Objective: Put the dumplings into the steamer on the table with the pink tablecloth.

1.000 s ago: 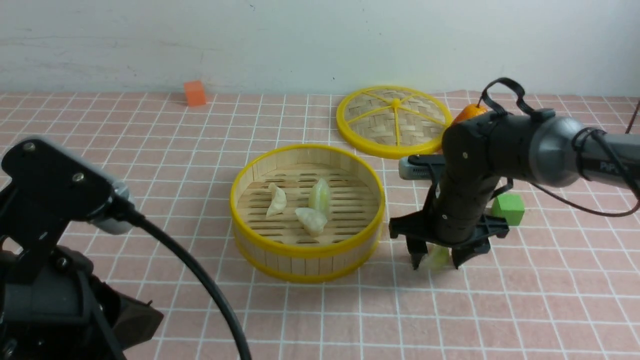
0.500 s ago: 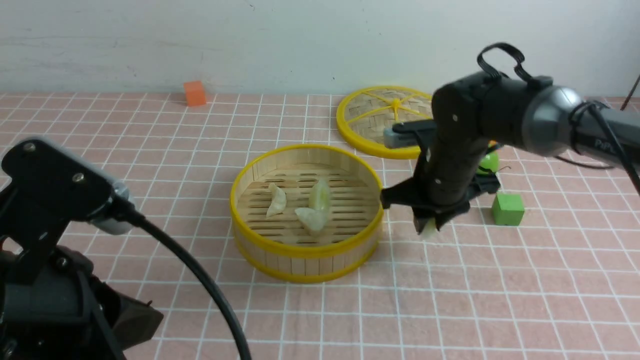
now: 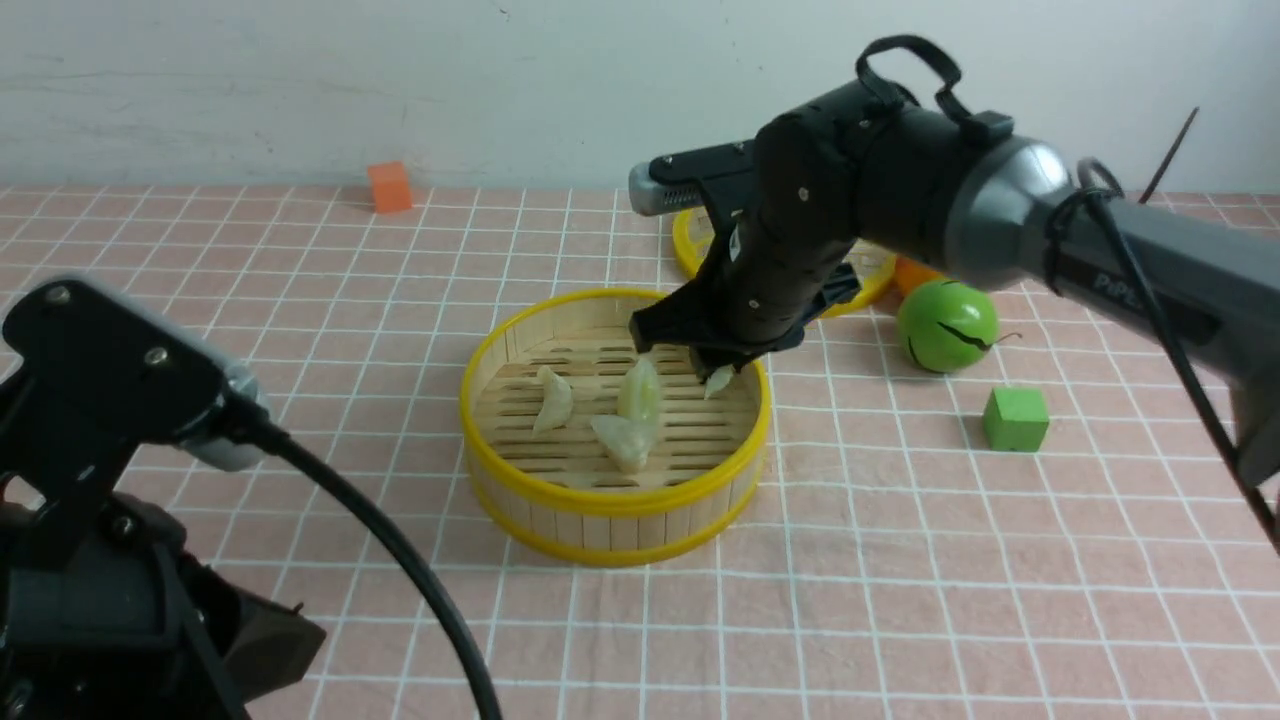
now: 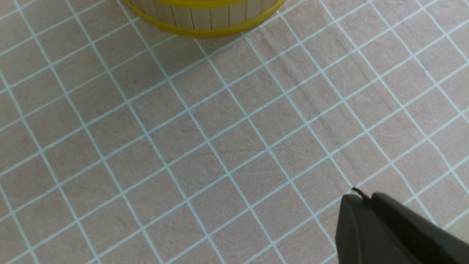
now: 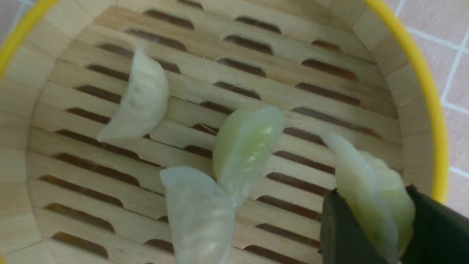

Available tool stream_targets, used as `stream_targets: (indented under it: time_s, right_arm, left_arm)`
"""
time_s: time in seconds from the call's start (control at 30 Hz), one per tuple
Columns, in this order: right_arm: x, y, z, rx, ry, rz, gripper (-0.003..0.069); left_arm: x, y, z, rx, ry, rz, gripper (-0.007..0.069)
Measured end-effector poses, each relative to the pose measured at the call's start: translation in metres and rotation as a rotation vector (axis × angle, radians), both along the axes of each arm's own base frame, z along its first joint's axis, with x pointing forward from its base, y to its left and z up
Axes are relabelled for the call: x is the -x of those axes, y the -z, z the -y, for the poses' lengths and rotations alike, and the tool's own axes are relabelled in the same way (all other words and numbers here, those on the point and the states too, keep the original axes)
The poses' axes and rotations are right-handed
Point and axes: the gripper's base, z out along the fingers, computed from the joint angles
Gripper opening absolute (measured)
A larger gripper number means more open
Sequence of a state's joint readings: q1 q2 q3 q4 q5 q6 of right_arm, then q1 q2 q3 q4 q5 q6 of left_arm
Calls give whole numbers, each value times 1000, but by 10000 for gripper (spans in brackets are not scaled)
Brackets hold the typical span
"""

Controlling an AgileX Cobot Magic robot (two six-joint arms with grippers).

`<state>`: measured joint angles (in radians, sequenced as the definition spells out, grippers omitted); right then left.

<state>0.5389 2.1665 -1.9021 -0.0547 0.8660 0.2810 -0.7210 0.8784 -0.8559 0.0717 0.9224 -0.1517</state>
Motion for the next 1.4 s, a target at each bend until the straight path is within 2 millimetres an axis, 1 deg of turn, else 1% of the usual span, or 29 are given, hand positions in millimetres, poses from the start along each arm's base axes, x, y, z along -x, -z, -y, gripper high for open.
stream_targets:
  time_s: [0.1,0.17,0.2,0.3,0.37,0.43,0.47,0.5,0.53,0.63,0.67,0.7,0.73,0.77,0.8,0.83,0.9,0.93,0.97,1.07,1.1,1.13,1.17,1.2,1.23,1.27,1.3,1.37,1.4]
  right_arm:
    - [-4,26,-3,29,0,-48,208]
    - [-6,36,-3,38,0,-63,230]
    - [-6,35,-3,37,0,-62,233]
    - [-6,36,-5,31,1,-67,350]
    - [-6,30,-5,33,2,-69,398]
    - [-3,17,-3,44,-2,-83,451]
    - [-1,4,-2,55,-12,-86,469]
    - [0,2,-1,57,-15,-86,471]
    - [5,-21,2,66,-38,-73,473]
    - [18,-62,9,74,-81,-39,433]
    - [27,-81,12,82,-108,-25,387]
    - [29,-84,12,83,-113,-22,379]
    - [44,-108,17,86,-147,8,308]
    - [51,-120,19,85,-165,29,266]
    - [65,-133,21,84,-191,50,200]
    - [76,-144,24,79,-207,69,155]
    - [102,-156,28,83,-242,77,48]
    - [113,-158,31,84,-256,79,10]
    - [126,-160,34,79,-271,89,-10]
    - [160,-159,45,44,-305,145,-21]
    - [165,-163,47,34,-307,162,-21]
    - [183,-164,58,-2,-313,215,-21]
    - [185,-165,59,-11,-314,231,-21]
    - [205,-165,73,-46,-316,287,-21]
    - [211,-163,78,-58,-317,307,-21]
    - [224,-166,88,-85,-316,354,-21]
    - [226,-166,90,-90,-315,362,-21]
    - [251,-164,110,-145,-313,458,-20]
    - [260,-163,118,-167,-311,495,-20]
  left_arm:
    - [1,1,0,-1,-3,-11,20]
    - [2,3,-1,5,-11,-21,20]
    - [2,2,-1,8,-12,-20,20]
    - [9,13,-7,50,-39,-16,20]
    - [15,20,-12,84,-59,-9,20]
    - [25,26,-21,143,-81,18,20]
    - [31,32,-26,185,-96,42,20]
    - [32,30,-27,198,-98,51,20]
    - [41,36,-35,255,-116,89,20]
    - [54,40,-49,341,-129,181,20]
    - [61,40,-57,386,-135,232,20]
    - [61,41,-57,384,-137,231,20]
    - [68,42,-65,424,-144,300,20]
    - [70,41,-69,441,-148,326,20]
    - [72,42,-72,445,-150,364,20]
    - [74,42,-76,448,-153,395,20]
    - [76,42,-80,445,-156,441,21]
    - [77,41,-81,446,-158,450,21]
    - [77,41,-82,446,-158,458,21]
    - [77,41,-82,447,-160,461,28]
    - [77,41,-82,447,-160,461,29]
    - [77,41,-82,447,-160,461,30]
    - [77,41,-82,447,-160,461,31]
    - [77,41,-82,446,-160,461,33]
    - [77,40,-82,447,-160,462,35]
    - [77,40,-82,446,-160,462,36]
    - [77,40,-82,446,-160,462,36]
    - [77,40,-82,446,-160,462,39]
    - [77,40,-82,446,-160,462,39]
